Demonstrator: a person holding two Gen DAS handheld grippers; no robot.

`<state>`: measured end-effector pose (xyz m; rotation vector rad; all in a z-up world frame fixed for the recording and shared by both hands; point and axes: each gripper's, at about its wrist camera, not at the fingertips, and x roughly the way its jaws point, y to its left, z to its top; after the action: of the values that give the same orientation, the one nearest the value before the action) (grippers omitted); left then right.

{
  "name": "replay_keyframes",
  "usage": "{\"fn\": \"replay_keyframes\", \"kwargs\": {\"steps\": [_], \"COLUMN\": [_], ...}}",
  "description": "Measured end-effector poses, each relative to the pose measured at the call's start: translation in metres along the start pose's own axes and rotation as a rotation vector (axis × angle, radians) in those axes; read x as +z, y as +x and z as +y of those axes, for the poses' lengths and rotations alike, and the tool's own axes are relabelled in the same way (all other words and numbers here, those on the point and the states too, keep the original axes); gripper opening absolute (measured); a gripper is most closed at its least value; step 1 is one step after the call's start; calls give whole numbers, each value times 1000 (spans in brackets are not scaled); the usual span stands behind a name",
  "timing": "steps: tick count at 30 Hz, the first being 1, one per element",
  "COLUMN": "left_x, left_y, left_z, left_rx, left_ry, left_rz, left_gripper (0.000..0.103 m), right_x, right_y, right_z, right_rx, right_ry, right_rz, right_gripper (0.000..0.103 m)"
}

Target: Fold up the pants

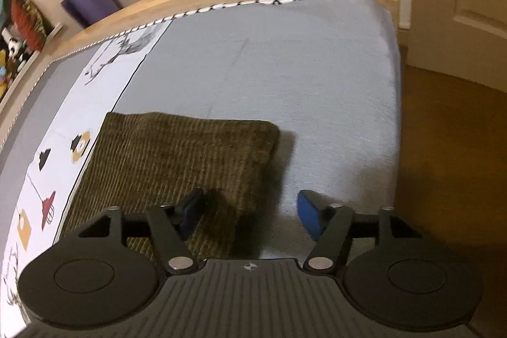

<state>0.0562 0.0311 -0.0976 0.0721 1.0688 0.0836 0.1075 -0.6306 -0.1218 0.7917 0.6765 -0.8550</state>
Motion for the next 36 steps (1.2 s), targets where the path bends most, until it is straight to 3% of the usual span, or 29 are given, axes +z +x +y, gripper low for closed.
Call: {"fn": "replay_keyframes", "kwargs": {"steps": [6,7,8,9,10,16,19,21,24,27,29,32,34,36], "left_x": [1,2,2,3,4,6,8,10,10,9,9,8,8,8], "left_y": [1,1,1,1,1,3,4,3,2,0,0,-1,-1,0], "left_z": [10,12,12,12,11,3,1,1,4,8,10,14,16,18], "left_rx": [-38,-45,-50,-54,-54,-60,-69,-76,-86,-91,-95,-105,-114,-125], "left_ry": [-67,-78,-86,-89,-88,-65,-62,-66,-75,-79,-85,-99,-110,-119], "left_rz": [-52,-57,-61,-63,-64,-83,-91,-96,-103,-99,-97,-88,-79,-71], "left_gripper": [39,40,42,43,43,44,44,44,44,44,44,47,50,58], "right_x": [-1,-1,-1,0,1,6,8,6,-16,-78,-134,-222,-275,-325], "right_y": [0,0,0,2,5,4,-14,-36,-90,-154,-190,-217,-213,-200], "right_z": [5,5,5,5,4,-12,-5,13,61,117,140,155,159,163], "right_rx": [-11,-4,9,39,73,166,246,304,399,556,679,823,878,862], "right_ry": [-38,-39,-39,-37,-28,75,74,-18,-284,-652,-837,-1080,-1209,-1377], "right_rz": [-12,-18,-23,-19,-5,2,-57,-131,-276,-401,-422,-350,-197,-4], "right_gripper": [78,67,41,28,22,13,12,12,12,12,12,12,13,13]}}
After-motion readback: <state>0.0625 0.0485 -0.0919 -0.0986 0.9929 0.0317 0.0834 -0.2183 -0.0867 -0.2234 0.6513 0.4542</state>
